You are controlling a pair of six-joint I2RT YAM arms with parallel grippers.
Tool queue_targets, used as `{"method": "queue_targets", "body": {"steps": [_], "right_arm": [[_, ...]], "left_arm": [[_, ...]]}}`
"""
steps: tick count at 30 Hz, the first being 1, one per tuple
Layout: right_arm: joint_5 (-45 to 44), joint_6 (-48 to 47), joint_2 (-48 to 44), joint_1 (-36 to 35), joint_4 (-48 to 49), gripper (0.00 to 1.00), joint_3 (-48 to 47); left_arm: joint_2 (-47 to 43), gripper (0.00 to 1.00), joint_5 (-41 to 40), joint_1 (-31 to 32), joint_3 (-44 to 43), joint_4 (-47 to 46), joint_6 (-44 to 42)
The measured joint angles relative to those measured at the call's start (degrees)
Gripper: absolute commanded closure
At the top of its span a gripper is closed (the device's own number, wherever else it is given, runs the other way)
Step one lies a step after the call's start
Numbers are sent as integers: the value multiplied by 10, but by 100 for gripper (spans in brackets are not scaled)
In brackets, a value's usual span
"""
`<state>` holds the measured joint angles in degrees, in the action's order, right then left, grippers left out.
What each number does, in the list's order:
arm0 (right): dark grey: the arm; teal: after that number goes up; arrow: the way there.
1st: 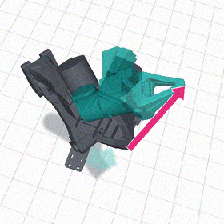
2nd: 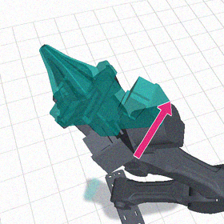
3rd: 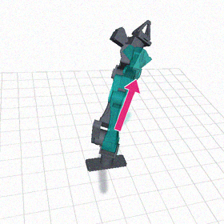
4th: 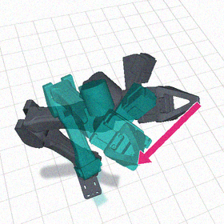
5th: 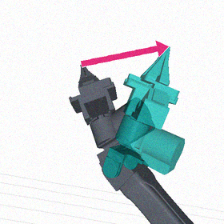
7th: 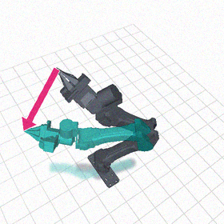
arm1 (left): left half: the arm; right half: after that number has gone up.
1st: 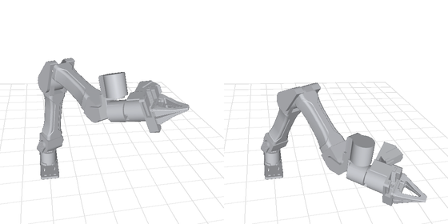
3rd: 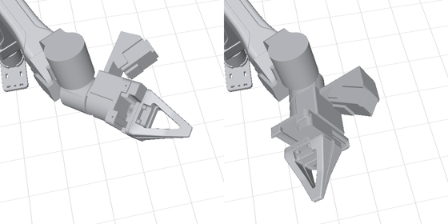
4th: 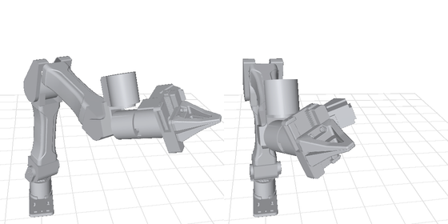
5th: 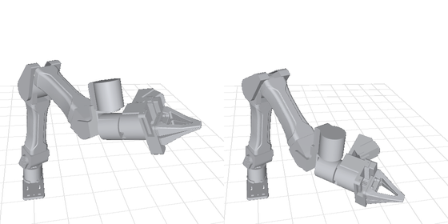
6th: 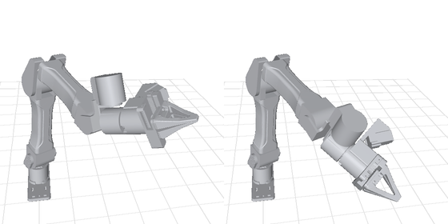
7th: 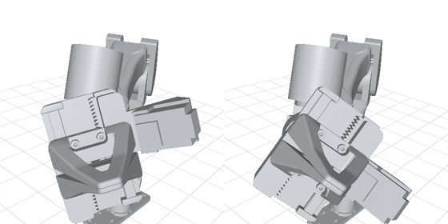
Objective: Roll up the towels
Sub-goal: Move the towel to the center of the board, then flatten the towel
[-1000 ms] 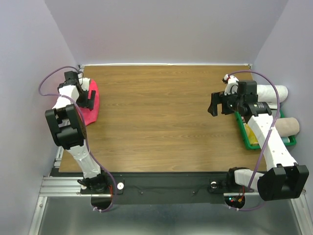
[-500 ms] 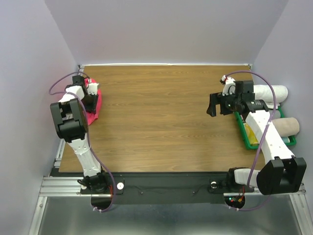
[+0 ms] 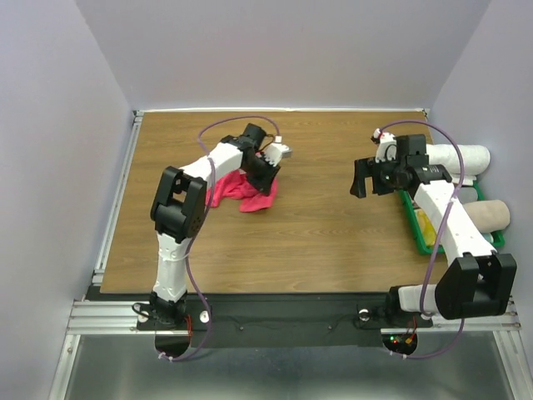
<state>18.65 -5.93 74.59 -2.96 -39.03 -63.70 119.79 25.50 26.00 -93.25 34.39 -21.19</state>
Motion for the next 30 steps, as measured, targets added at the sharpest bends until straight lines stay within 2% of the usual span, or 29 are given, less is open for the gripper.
{"method": "queue_targets", "body": {"steps": [1,2,4,5,8,11,15,19,24,25,30], "right_arm": [[0,-1,4,0,0,0,-2],[2,-3,10,0,0,0,-5],[8,-5,21,0,0,5,-12],[11,-7,24,0,0,8,-13],[29,-14,40,-4,0,21,-24],[30,-17,56,-25,2,29,-31],[25,-17,98,-114,9,35,-51],[19,-12,171,-203,23,42,-97],[-23,-12,260,-314,39,44,-140],[-36,-12,280,-344,40,47,-150],[-86,-13,353,-428,47,47,-182]], "left_arm": [[3,50,12,12,-15,3,5],[3,38,33,24,-38,13,14],[-2,25,58,29,-73,26,25],[-9,23,64,26,-88,26,28],[-51,22,76,3,-94,30,35],[-132,22,86,-54,-73,21,39],[-221,32,88,-168,-10,-7,54],[-223,36,51,-267,23,-18,60],[-182,36,26,-305,66,-13,59],[-177,36,24,-306,69,-10,58],[-172,34,20,-308,78,-3,51]]}}
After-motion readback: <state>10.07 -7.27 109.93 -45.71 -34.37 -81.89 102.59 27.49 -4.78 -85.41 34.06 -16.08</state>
